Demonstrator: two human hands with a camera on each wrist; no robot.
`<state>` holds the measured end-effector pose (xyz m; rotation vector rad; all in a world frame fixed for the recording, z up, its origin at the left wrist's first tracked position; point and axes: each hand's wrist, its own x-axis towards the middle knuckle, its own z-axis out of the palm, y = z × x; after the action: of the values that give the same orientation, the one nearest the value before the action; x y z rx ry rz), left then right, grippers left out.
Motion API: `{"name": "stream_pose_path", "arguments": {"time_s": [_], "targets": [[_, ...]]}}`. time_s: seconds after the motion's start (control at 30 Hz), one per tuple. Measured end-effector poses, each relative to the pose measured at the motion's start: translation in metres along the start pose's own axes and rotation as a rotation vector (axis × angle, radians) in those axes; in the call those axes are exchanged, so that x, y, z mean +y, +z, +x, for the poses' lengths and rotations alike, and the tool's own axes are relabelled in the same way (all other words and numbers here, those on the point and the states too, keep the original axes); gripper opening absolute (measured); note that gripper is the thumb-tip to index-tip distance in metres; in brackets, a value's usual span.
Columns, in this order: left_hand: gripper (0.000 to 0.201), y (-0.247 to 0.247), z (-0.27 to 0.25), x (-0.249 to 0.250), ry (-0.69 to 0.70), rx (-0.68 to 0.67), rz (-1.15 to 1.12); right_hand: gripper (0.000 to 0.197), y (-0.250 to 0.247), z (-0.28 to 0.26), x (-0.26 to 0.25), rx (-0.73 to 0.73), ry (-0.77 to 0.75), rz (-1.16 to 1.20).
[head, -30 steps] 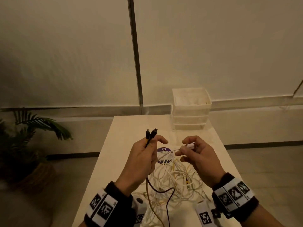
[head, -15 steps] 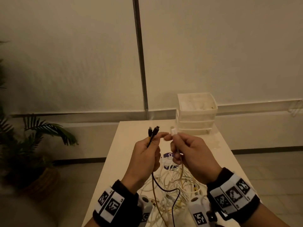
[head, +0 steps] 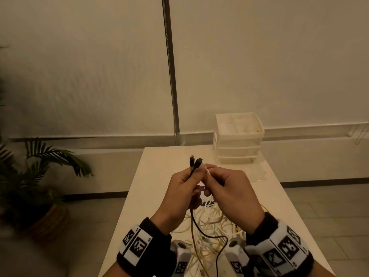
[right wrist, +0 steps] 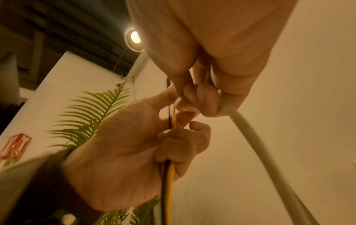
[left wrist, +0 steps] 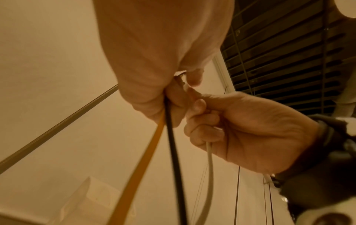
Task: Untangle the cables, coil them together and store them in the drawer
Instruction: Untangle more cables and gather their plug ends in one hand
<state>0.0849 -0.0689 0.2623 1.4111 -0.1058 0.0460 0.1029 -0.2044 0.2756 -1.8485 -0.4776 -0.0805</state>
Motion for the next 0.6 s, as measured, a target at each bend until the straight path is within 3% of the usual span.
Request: {"name": "stream_pose_path", "arguments": {"time_s": [0.17,0.43,0.5,0.6], "targets": [[0.031,0.005,0.001,-0.002,0.056,0.024,0.060,0.032,0.004,-0.004,0.000,-0.050,0.035,-0.024],[0.030,0.006,0.004,0.001,0.225,0.205,0.249,0.017,0.007,-0.007,0.008,0.000,-0.019,-0.005],[0.037,-0.003,0.008,0.007,0.245,0.274,0.173,0.017,0.007,-0.010,0.012,-0.077,-0.035,-0.007],[0.038,-0.008,0.007,0.015,0.250,0.211,-0.056,0.017,0.002,-0.012,0.023,-0.260,-0.057,0.100]]}}
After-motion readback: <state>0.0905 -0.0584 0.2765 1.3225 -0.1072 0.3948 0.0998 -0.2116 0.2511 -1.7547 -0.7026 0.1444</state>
